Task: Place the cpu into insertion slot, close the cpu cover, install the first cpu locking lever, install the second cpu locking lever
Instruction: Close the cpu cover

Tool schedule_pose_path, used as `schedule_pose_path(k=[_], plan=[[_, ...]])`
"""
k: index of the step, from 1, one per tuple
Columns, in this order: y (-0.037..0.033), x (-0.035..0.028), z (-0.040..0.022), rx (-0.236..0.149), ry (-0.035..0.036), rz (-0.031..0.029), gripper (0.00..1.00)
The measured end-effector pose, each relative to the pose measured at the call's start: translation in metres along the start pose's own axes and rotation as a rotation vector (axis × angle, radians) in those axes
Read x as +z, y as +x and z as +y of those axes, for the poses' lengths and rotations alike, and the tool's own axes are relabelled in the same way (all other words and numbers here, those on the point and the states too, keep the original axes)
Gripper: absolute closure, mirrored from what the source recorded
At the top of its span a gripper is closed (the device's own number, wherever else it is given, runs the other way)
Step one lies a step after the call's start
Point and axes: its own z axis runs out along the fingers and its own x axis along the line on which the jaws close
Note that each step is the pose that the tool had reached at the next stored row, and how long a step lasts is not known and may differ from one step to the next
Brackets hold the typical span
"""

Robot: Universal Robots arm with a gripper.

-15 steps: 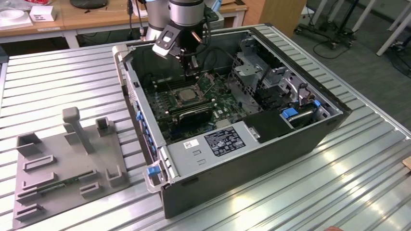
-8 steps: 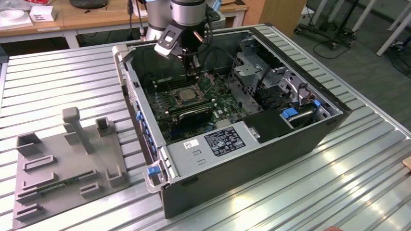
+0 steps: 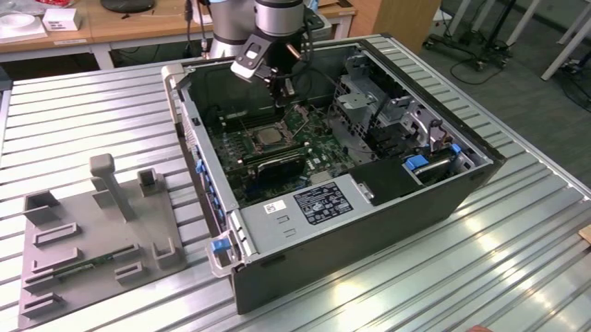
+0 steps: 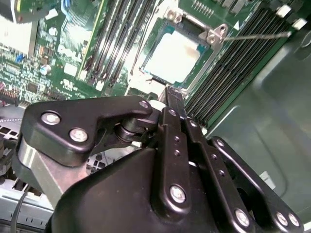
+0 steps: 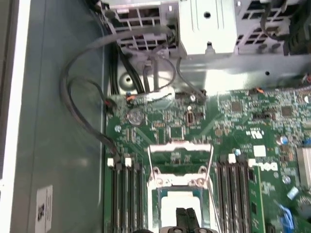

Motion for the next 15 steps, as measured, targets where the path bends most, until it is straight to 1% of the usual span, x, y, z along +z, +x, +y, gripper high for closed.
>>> schedule_pose_path(k=[4,11,15], plan=[[0.0004,0.0008,0.0094,0.000,0.0000,0.0000,0.90],[0.0013,0.0024,0.0288,0.000,0.0001,0.0000,0.90],[0.0016,0.0031,0.0368,0.000,0.0000,0.0000,0.90]])
